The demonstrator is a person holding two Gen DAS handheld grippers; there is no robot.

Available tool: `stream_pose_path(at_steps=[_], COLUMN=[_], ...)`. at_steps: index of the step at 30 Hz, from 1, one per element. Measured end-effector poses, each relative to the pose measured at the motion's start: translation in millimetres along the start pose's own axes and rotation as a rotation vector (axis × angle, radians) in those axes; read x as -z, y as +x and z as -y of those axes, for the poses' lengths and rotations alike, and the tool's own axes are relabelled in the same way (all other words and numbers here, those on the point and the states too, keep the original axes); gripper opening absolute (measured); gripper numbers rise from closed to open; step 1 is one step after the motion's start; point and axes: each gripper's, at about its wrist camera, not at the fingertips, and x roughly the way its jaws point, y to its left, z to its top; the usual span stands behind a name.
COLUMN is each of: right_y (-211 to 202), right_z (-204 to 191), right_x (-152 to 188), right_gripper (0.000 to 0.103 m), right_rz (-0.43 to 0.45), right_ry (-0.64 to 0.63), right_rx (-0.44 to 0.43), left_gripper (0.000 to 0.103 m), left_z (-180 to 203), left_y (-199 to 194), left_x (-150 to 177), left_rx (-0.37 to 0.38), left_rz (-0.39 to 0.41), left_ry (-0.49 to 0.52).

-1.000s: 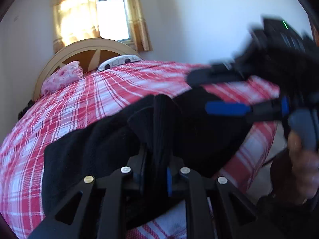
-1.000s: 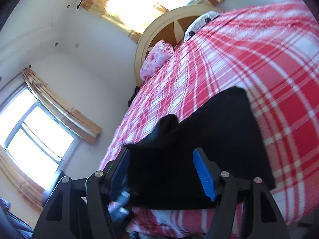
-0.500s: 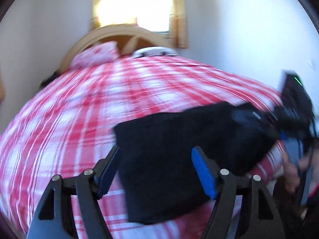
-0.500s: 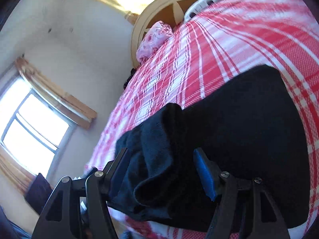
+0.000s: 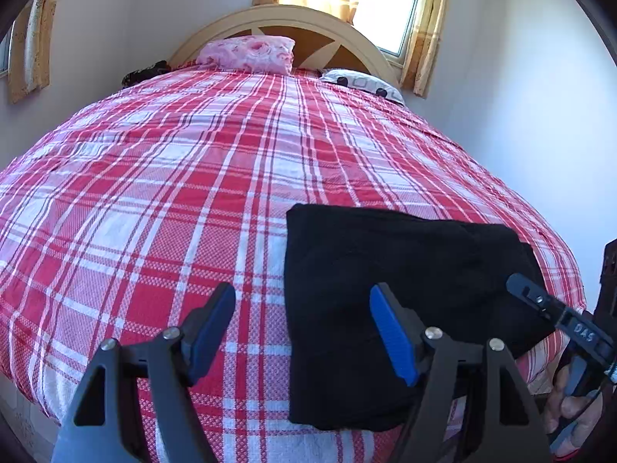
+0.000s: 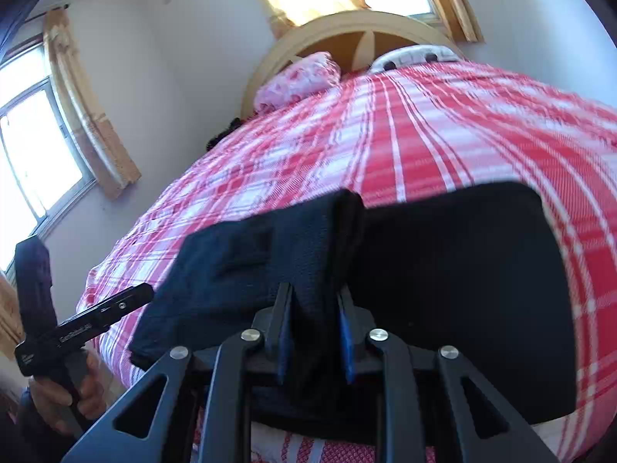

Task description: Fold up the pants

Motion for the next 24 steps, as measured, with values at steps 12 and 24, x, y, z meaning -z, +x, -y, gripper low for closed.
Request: stream_pose_path(at_steps=[12, 24], right_y=[-67.1, -89.6], right_z=[54.2, 66.2], right_x=[-10.5, -14.4], right_gripper=[0.02, 0.041], right_rz=[0.114, 0.209], right_ry=[-0.001, 0.031], right_rx=[0.134, 0.33], left_gripper=[0.075, 0.075], left_z=[27.8, 79.8], left_y=[8.5, 11.7], left_x=[-14.1, -35.1], left_rx=[0.03, 0.02], left_rz=[0.012, 0.066], left_ry=[0.075, 0.213])
